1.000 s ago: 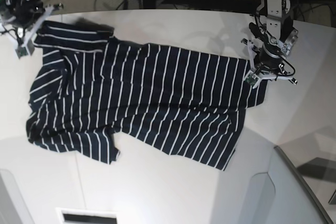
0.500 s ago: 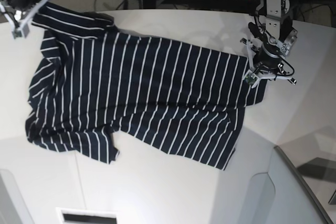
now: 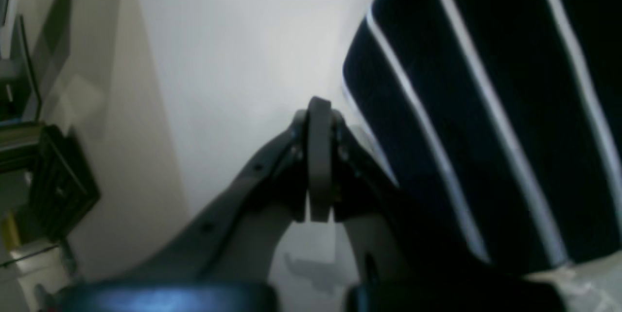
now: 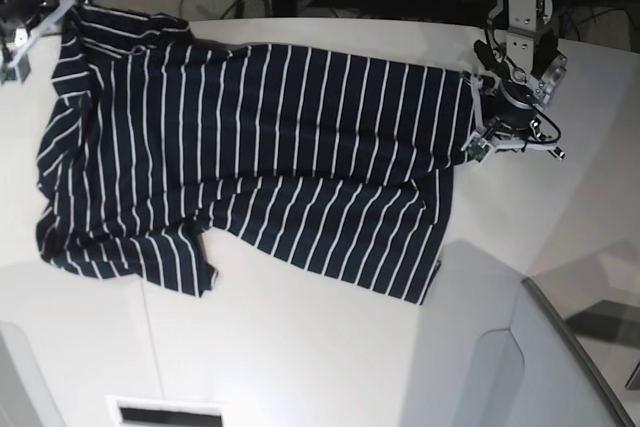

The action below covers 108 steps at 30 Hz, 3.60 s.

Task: Layout the t-shirt on the table in an organized manner, then fold the t-shirt properly
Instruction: 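Regrasp the shirt edges with both grippers and tug them apart, then grasp the shirt corners with both grippers at the shirt's edge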

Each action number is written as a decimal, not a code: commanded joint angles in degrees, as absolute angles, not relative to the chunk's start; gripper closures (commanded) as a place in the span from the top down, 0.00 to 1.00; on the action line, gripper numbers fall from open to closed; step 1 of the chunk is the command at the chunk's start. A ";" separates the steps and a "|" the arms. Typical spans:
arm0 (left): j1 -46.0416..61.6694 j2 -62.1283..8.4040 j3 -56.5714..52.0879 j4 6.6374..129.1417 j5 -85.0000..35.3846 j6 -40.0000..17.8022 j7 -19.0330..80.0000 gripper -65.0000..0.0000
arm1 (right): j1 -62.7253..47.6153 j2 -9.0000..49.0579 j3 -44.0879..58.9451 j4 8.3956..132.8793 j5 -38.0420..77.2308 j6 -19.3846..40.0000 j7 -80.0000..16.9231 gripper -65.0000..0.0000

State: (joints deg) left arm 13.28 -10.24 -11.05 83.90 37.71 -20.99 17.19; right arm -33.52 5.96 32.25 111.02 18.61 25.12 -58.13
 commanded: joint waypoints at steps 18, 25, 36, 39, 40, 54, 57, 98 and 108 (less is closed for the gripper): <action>-0.84 -5.76 -4.70 62.81 38.02 -14.11 15.96 0.00 | -5.49 8.84 18.51 84.70 18.42 32.92 -53.67 0.01; -1.36 -9.54 -5.32 56.66 37.58 -9.89 14.55 0.00 | -2.33 14.64 18.51 70.20 18.42 32.92 -48.31 0.01; 3.82 -10.77 -5.49 61.93 37.58 -9.80 14.11 0.00 | -5.67 17.27 18.59 70.90 18.42 25.01 -46.02 0.01; 3.82 -10.68 -5.49 62.55 37.58 -9.80 14.20 0.00 | -6.11 17.54 18.59 74.07 18.42 25.01 -46.11 0.01; 3.65 -10.68 -5.49 62.90 37.58 -9.80 14.20 0.00 | -6.20 17.54 18.59 75.56 18.42 25.01 -46.11 0.01; 10.24 -9.63 -16.22 82.59 37.49 -16.48 19.38 0.00 | -19.82 10.33 18.59 104.66 18.68 25.10 -55.43 0.24; 13.49 -9.45 -18.95 84.18 37.49 -20.00 19.38 0.00 | -21.85 8.13 18.24 104.84 18.59 25.10 -54.46 0.46; 31.87 -20.00 -25.63 84.79 -25.89 -24.04 26.68 0.42 | -20.35 8.57 27.30 100.62 18.77 25.19 -52.44 0.00; 29.67 -15.43 -26.86 84.53 -28.88 -24.04 26.59 0.73 | -20.53 8.57 27.21 100.62 18.77 25.19 -52.18 0.00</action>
State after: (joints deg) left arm 29.52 -14.74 -26.06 83.74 -28.18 -23.75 27.88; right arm -20.69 7.73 26.81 99.63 18.22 25.06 -53.10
